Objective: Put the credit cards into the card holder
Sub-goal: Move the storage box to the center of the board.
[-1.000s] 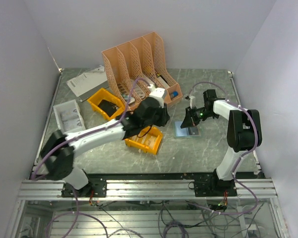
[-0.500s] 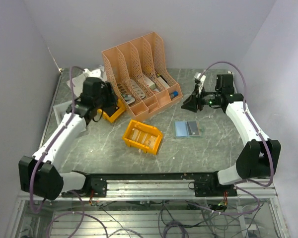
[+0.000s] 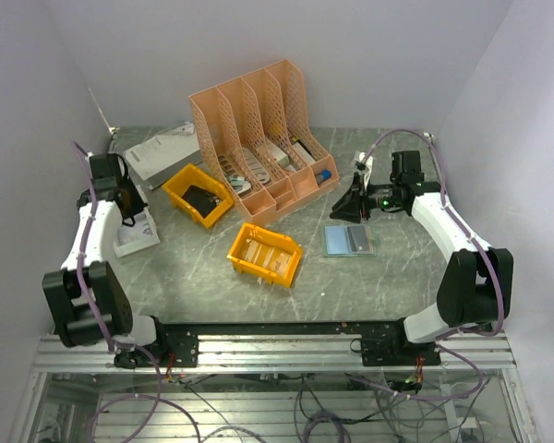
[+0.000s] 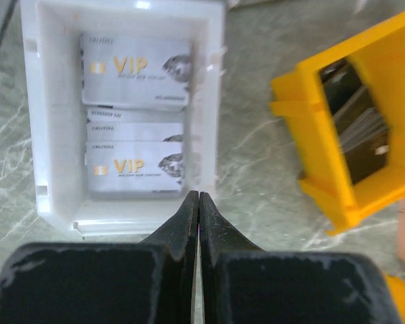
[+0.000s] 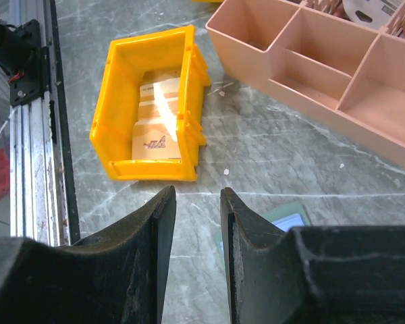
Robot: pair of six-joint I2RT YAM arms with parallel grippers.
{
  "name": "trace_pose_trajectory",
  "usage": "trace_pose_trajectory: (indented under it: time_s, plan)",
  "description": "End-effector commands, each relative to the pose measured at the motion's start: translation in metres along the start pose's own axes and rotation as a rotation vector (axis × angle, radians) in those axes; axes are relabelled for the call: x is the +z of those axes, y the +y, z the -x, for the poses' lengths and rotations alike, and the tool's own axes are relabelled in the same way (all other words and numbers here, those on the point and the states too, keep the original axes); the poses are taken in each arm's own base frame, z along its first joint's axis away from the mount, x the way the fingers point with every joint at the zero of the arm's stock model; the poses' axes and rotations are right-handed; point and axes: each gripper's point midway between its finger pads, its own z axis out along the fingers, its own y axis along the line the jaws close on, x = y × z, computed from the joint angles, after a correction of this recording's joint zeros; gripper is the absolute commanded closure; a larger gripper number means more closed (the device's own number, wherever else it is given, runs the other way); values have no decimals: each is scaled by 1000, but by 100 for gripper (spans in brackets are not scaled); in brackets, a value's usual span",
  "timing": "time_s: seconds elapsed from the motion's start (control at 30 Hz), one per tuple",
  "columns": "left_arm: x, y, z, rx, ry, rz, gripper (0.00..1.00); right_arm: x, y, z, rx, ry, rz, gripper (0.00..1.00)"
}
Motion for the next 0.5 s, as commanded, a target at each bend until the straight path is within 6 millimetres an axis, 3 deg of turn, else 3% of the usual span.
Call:
trace_pose_trajectory:
  time_s: [0.0,0.13,0.3,0.47]
  plan:
    - [23,36,-34,38,121,116,93,1,5,1,-10,-19,37,67]
    - [37,50,-37,12,151,140,93,0,5,1,-8,-10,41,67]
    - [64,46,-56,5,264,100,93,-1,5,1,-3,-12,46,67]
    - [70,41,-76,-2,346,60,93,0,5,-1,7,-6,53,68]
